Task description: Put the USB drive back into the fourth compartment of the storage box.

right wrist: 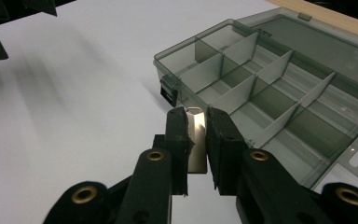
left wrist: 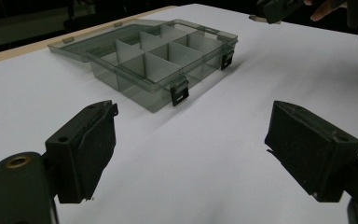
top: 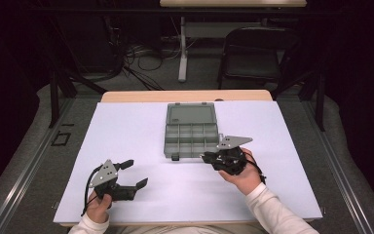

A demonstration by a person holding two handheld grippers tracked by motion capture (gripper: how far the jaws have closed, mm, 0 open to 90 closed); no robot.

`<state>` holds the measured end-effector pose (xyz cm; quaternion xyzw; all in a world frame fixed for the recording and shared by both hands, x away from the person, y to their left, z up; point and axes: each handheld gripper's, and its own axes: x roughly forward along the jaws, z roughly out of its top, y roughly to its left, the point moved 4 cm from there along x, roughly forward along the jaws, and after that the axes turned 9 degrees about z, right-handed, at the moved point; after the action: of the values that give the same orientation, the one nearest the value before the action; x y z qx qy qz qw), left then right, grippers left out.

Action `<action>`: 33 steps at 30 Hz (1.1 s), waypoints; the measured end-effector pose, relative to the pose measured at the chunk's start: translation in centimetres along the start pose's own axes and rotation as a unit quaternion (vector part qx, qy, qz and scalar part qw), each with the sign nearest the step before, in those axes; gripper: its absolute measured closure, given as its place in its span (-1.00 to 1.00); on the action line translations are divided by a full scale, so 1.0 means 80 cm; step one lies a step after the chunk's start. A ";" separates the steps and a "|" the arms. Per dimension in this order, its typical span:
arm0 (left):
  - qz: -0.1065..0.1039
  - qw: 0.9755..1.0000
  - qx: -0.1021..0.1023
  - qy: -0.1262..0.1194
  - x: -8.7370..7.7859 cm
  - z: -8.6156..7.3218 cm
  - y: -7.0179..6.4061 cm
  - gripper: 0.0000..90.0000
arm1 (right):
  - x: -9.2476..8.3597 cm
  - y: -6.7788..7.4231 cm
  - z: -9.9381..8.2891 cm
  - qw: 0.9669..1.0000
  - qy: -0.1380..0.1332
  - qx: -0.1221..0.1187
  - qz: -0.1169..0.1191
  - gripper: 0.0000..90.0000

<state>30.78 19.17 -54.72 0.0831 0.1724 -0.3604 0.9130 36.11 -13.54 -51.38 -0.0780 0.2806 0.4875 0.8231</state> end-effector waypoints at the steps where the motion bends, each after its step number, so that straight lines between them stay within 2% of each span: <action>1: -0.001 1.000 0.000 0.000 0.000 0.000 0.000 -0.65 | 0.000 -0.004 0.004 1.000 0.000 -0.001 -0.003 0.76; 16: -0.001 1.000 0.001 0.000 0.000 0.000 0.000 -0.65 | 0.008 -0.030 0.028 1.000 0.012 -0.009 -0.025 0.77; 24: -0.001 1.000 -0.001 0.000 0.000 0.000 0.000 -0.65 | 0.018 -0.052 0.038 0.999 0.025 -0.007 -0.044 0.76; 33: -0.001 1.000 0.000 0.000 0.000 0.000 0.000 -0.65 | 0.027 -0.080 0.046 0.998 0.022 0.004 -0.054 0.76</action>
<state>30.77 19.18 -54.72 0.0827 0.1725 -0.3615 0.9125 43.75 -13.74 -50.44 -0.1006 0.2959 0.4392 0.8423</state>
